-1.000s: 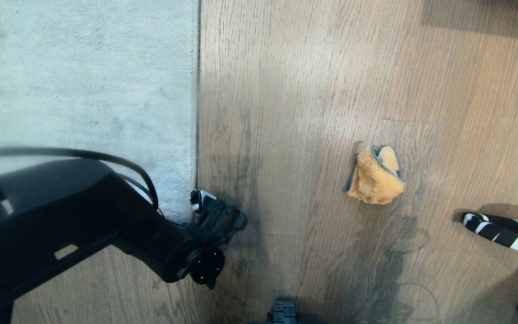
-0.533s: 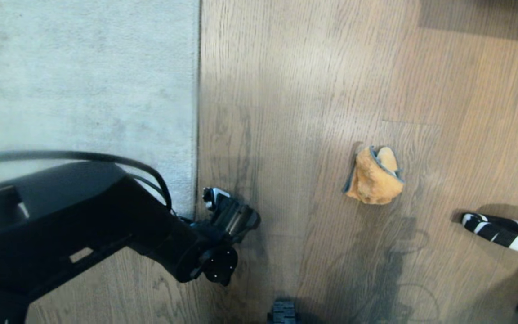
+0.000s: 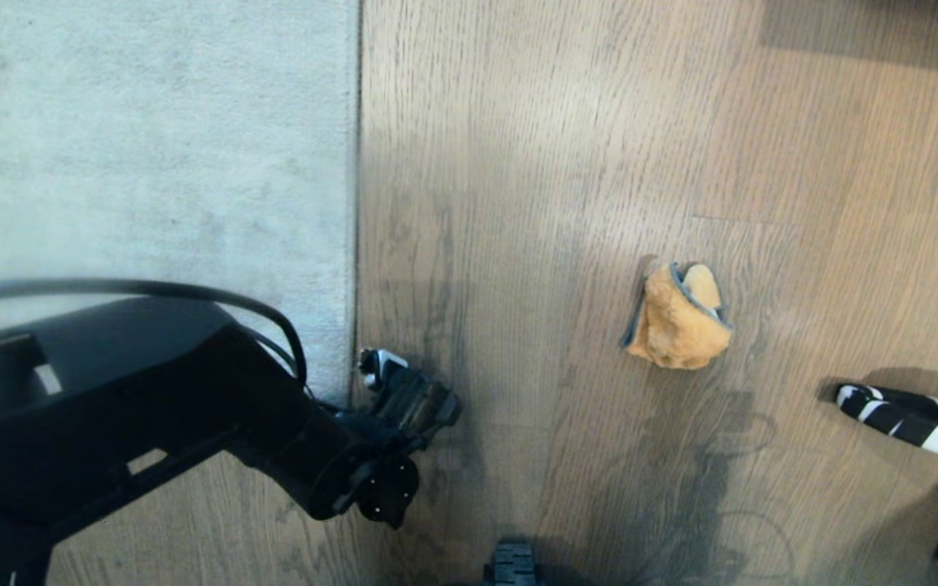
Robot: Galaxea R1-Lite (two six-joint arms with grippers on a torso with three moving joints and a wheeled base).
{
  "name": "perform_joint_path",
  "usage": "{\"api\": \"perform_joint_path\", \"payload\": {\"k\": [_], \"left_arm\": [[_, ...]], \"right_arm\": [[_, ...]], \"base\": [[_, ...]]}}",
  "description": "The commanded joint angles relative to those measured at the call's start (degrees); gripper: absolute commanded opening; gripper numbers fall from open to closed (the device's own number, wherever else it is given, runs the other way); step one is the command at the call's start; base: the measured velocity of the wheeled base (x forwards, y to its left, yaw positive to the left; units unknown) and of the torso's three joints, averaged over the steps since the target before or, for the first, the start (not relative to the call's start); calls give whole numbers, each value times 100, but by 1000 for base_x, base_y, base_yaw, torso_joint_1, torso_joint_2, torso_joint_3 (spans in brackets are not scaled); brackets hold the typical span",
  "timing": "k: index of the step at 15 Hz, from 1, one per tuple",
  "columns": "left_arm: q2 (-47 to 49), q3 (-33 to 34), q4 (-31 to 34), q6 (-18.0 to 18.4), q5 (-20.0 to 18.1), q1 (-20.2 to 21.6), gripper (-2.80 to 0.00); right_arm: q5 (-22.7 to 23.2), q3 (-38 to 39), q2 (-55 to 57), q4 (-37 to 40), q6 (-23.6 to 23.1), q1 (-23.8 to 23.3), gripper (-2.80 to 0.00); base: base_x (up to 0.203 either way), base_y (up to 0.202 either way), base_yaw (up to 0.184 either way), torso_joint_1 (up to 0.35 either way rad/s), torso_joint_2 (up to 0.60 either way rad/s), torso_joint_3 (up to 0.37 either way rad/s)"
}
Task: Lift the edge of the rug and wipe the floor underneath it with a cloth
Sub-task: Lift up the carpet
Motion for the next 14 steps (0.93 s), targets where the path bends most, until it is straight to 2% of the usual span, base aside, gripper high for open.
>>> {"api": "perform_joint_path", "payload": {"k": [1, 7, 14], "left_arm": [[-190, 273, 41, 5, 82, 55, 0], [-625, 843, 32, 22, 65, 530, 0], [-1182, 1085, 33, 57, 51, 967, 0]], "right_arm": [[2, 0, -2, -1, -2, -2, -280], [2, 0, -2, -1, -2, -2, -280], [2, 0, -2, -2, -2, -2, -280]], "base": [[0, 0, 0, 0, 0, 0], [0, 0, 0, 0, 0, 0], [0, 0, 0, 0, 0, 0]]}}
